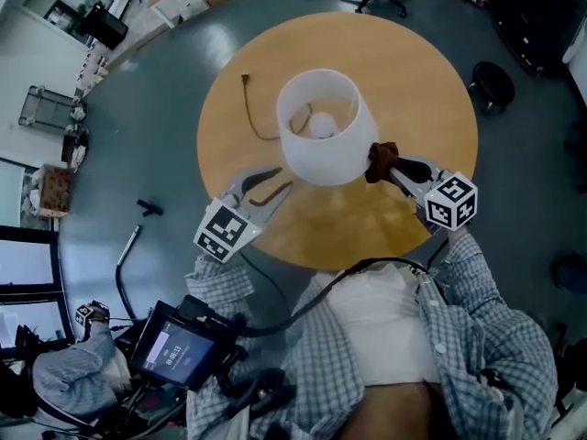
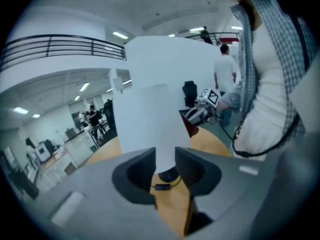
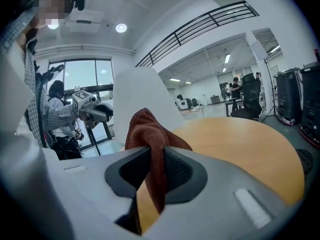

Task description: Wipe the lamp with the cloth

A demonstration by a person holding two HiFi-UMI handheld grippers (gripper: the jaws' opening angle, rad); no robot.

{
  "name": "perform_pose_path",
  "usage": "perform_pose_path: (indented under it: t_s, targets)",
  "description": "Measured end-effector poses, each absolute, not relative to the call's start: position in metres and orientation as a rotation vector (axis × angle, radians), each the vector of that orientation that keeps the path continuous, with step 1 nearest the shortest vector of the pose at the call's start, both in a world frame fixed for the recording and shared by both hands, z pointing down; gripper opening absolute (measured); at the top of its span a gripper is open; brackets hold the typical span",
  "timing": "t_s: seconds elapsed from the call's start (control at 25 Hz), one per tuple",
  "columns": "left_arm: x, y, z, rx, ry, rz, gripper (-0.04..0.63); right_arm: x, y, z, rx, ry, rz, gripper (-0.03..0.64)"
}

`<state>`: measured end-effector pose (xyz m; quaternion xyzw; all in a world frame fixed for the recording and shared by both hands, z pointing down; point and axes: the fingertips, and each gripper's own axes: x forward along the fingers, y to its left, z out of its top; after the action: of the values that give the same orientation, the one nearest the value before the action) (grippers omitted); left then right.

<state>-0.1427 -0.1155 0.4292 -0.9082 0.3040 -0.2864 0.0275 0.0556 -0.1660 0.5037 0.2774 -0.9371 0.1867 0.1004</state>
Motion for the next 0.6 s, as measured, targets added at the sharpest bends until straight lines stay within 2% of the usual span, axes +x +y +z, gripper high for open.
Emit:
perform_pose_path:
  t_s: [0.28, 0.6]
  targets:
    - [-0.119, -0.127, 0.364, -2.556, 0.598, -1.117, 0.214, 0.051, -0.174, 0.504, 0.795, -2.767, 0.535, 0.077]
    - [-0.09, -0.154, 0.355, -2.299, 0.352, -1.348, 0.23, 0.051, -0.178, 0.504, 0.788, -2.762, 0.52, 0.077]
